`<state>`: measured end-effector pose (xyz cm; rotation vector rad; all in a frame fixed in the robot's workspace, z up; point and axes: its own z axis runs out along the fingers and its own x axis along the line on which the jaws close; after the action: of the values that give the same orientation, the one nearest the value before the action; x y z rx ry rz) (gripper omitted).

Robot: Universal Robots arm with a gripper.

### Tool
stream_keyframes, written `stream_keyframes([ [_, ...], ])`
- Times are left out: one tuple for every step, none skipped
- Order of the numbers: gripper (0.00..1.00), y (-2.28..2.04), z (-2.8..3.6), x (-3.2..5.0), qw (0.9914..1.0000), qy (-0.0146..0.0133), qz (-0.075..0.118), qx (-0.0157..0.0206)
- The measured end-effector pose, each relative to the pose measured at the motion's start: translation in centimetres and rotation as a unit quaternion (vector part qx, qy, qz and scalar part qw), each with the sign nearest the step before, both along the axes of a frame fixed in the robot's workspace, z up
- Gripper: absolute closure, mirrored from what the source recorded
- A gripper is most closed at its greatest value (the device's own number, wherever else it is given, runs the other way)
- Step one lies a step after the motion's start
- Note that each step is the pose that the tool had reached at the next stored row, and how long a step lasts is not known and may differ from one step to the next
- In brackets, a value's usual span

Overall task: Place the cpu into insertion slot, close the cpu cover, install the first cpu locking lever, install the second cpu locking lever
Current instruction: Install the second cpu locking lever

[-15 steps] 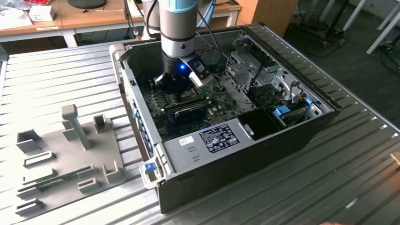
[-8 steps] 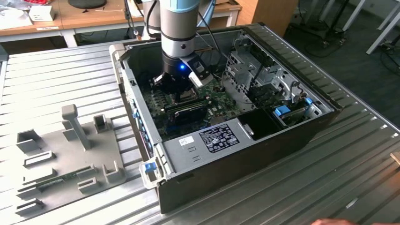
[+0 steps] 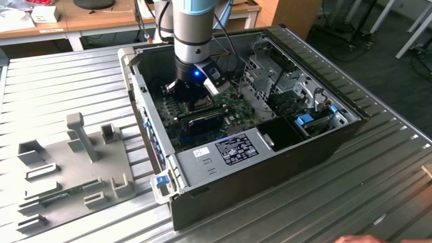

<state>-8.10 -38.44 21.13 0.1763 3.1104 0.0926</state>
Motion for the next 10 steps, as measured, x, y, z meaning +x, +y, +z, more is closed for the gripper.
stream_keyframes([
  [0.89, 0.0, -0.08, 0.0, 1.0, 0.0, 0.0, 0.0],
  [0.89, 0.0, -0.15, 0.0, 1.0, 0.0, 0.0, -0.0001],
  [0.89, 0.0, -0.2, 0.0, 1.0, 0.0, 0.0, 0.0],
  [0.89, -0.01, -0.21, 0.0, 1.0, 0.0, 0.0, -0.0001],
  [0.89, -0.01, -0.21, -0.01, 1.0, 0.0001, 0.0, -0.0002],
  [0.89, -0.01, -0.22, -0.01, 1.0, 0.0001, 0.0, 0.0],
  [0.89, 0.0, -0.23, -0.02, 1.0, 0.0, 0.0, 0.0007],
  [0.89, 0.0, -0.24, -0.04, 1.0, 0.0, 0.0, 0.0019],
  [0.89, 0.0, -0.26, -0.1, 0.99999, 0.0, 0.0, 0.0037],
  [0.89, 0.01, -0.27, -0.15, 0.99999, 0.0, 0.0, 0.0047],
])
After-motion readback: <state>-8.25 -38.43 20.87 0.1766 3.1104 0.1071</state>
